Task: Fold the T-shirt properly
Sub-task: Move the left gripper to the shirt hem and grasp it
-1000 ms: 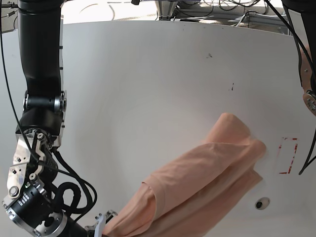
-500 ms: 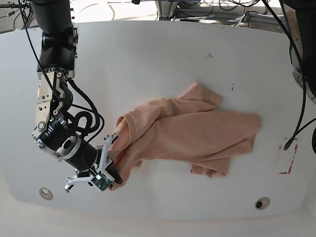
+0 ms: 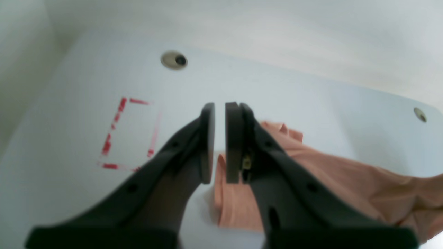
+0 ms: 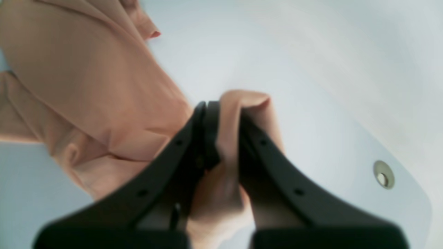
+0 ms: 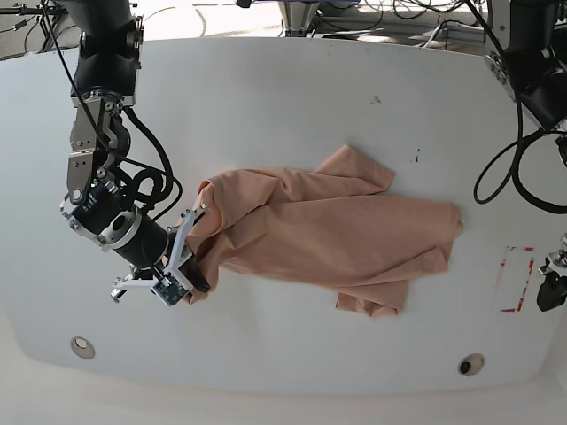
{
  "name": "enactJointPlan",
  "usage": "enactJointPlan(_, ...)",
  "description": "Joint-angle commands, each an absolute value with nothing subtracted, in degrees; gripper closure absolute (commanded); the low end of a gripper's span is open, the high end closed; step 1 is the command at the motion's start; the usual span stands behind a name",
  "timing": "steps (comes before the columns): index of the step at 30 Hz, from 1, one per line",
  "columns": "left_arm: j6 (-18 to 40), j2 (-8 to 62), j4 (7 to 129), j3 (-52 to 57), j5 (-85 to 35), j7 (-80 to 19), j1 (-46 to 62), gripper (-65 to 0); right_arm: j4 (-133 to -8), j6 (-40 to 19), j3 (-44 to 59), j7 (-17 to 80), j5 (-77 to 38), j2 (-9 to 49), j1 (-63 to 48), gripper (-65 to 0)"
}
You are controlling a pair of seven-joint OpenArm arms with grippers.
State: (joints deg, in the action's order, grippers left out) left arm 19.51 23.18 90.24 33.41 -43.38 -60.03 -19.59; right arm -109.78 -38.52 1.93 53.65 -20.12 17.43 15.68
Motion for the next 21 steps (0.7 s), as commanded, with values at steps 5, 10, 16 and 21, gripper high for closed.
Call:
enactJointPlan(5,19.6,19.9,88.0,33.7,-44.1,-56.0,-15.1,-24.3,-110.8,-38.3,2.3,51.9,-21.1,17.8,15.3,-0.2)
enactJointPlan(10,19.6,19.3,82.3,33.6,-42.0,-53.6,-13.9,-30.1,-110.8,-38.3,2.6,51.9,-21.0,17.8,14.5,-0.2)
enactJointPlan(16,19.6,19.6,72.7,29.4,-37.1,-51.6,-15.5,-30.3,-110.8,-38.3,4.5,51.9,-21.1,17.8,13.4,-0.2)
enactJointPlan(21,19.6,20.3,66.1,25.0,-33.6,-47.5,-17.4,-30.4,-110.8,-38.3,4.7,51.9,-21.3,17.8,13.0,-0.2)
